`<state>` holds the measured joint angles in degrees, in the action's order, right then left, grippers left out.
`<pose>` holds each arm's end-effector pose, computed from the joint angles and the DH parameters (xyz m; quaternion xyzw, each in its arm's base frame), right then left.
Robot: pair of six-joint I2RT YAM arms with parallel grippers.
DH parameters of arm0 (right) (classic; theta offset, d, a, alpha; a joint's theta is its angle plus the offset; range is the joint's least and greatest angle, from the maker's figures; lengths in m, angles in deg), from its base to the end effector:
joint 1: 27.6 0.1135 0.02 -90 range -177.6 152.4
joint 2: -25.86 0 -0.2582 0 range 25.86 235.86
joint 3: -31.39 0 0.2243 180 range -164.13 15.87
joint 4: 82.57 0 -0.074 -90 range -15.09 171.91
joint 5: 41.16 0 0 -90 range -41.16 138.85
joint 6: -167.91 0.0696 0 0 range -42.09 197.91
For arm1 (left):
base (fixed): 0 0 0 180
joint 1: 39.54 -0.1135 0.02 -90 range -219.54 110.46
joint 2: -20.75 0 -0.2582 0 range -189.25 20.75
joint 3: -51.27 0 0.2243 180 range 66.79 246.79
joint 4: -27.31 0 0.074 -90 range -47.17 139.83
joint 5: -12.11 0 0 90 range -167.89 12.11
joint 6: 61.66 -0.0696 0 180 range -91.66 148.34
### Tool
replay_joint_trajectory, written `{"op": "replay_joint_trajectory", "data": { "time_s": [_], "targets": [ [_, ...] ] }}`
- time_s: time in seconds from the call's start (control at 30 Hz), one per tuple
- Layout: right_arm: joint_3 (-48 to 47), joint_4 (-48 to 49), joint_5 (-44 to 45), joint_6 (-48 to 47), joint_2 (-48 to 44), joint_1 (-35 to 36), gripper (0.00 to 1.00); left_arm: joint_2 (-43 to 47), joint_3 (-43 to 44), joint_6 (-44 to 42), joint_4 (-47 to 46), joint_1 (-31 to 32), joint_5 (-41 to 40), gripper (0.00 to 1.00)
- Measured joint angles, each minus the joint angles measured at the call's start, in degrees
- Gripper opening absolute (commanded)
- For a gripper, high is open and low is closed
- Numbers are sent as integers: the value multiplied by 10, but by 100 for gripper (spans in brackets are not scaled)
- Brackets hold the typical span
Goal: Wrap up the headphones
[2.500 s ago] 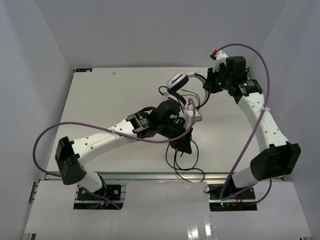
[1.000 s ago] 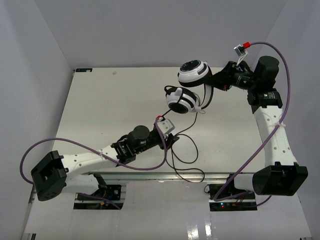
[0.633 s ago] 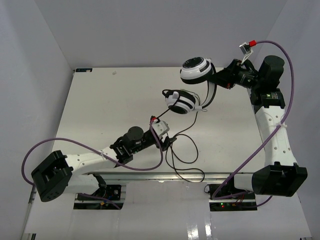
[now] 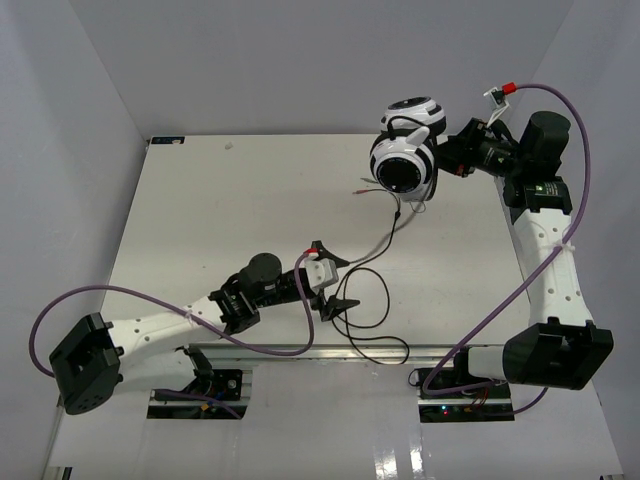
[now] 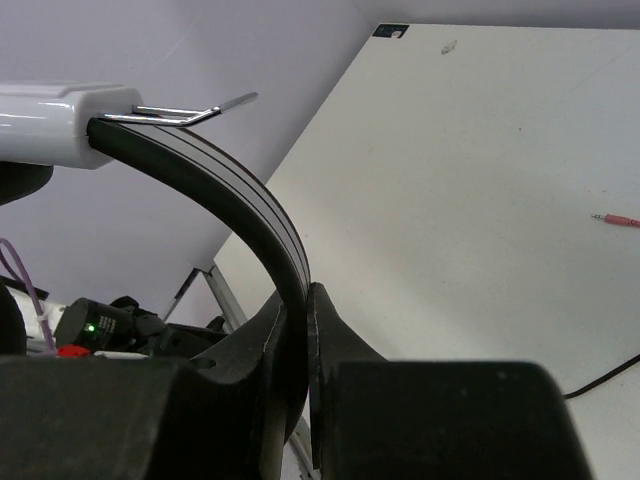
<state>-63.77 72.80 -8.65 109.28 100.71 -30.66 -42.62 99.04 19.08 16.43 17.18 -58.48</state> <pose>0.2767 0.0440 0.4322 -0.1221 0.7109 0.4877 0.4918 0.1230 -0.2296 0.2725 0.4906 0.5460 -0.3822 0.5613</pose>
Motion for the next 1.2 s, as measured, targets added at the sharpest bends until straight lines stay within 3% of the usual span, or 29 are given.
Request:
{"op": "replay_joint_trajectory", "data": {
  "time_s": [0.37, 0.63, 0.87, 1.17, 1.2],
  "targets": [
    [-1, -14, 8, 12, 0, -7, 8, -58, 46, -18, 71, 23, 26, 98],
    [-5, -21, 15, 7, 0, -7, 8, -58, -8, -14, -44, 25, -17, 98],
    [-7, -32, 20, 1, 0, -7, 8, -151, -13, -20, -140, 31, -76, 98],
    [-7, -33, 21, 0, 0, -7, 8, -281, 6, -27, -203, 31, -111, 88],
    [-7, -33, 21, 0, 0, -7, 8, -295, 11, -27, -208, 31, -116, 83]
  ]
}}
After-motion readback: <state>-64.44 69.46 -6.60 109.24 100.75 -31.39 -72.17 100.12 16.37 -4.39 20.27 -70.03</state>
